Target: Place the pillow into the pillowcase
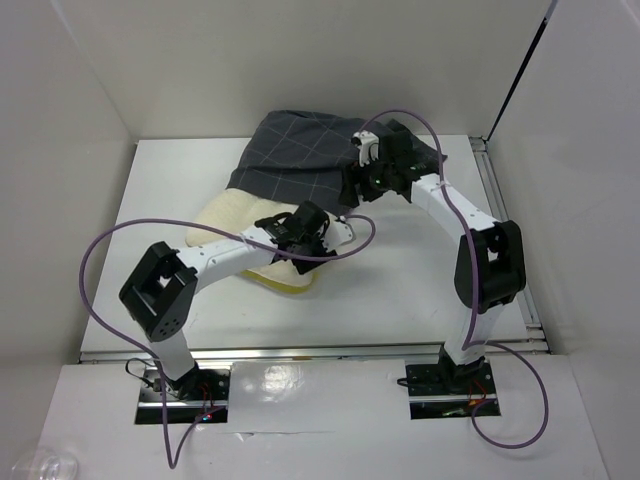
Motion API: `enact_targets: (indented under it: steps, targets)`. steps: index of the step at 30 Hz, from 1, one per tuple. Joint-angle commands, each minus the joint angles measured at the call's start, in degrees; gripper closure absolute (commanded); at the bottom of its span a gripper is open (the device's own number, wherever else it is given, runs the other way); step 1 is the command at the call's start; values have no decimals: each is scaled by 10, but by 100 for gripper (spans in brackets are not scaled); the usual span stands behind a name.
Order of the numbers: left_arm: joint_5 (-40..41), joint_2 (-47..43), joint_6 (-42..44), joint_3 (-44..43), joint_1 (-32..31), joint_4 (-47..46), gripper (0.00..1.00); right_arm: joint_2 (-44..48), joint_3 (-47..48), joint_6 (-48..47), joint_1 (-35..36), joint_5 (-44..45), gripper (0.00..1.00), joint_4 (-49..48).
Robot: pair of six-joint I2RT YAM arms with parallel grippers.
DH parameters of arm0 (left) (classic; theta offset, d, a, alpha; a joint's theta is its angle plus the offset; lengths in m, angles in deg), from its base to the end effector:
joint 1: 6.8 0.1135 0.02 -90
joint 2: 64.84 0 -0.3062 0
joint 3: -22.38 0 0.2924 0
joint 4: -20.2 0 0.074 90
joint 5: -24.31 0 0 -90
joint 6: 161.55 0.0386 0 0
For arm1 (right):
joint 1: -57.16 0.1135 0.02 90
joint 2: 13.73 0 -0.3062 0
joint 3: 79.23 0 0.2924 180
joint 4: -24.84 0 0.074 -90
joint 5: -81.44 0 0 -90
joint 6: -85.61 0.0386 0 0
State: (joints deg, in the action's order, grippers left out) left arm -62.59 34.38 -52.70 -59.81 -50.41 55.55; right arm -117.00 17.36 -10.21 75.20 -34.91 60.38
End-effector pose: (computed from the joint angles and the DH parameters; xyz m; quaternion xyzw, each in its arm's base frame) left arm 0.3036 -0.2863 0.2410 0.4831 0.8137 -0.0441 0.3203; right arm 0.4331 0.1591 0.3045 -0.2743 0.8519 0.2492 0.3699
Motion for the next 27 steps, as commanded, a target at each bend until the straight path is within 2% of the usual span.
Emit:
enact_targets:
  steps: [1, 5, 6, 7, 11, 19, 24, 27]
  targets:
    - [-31, 13, -18, -14, 4, 16, 46, 36, -13, 6, -4, -11, 20, -3]
    - [-36, 18, -25, -29, 23, 32, 74, 36, -13, 6, -4, -16, 20, -3]
    - [-41, 19, -25, -29, 23, 32, 90, 36, -13, 12, -4, -16, 20, -3]
    - [-41, 19, -32, -34, 30, 32, 98, 36, -13, 12, -4, -16, 20, -3]
    - [-105, -2, -57, -51, 70, 44, 100, 36, -13, 12, -4, -33, 20, 2]
    - [-325, -25, -110, -203, 198, 117, 100, 52, -49, 28, -4, -39, 17, -3]
    - [-401, 0, -135, -277, 239, 177, 100, 52, -71, 23, 2, -19, 17, -49]
    - [-427, 0, -135, -288, 252, 189, 100, 46, -78, 12, 16, 7, 16, -77]
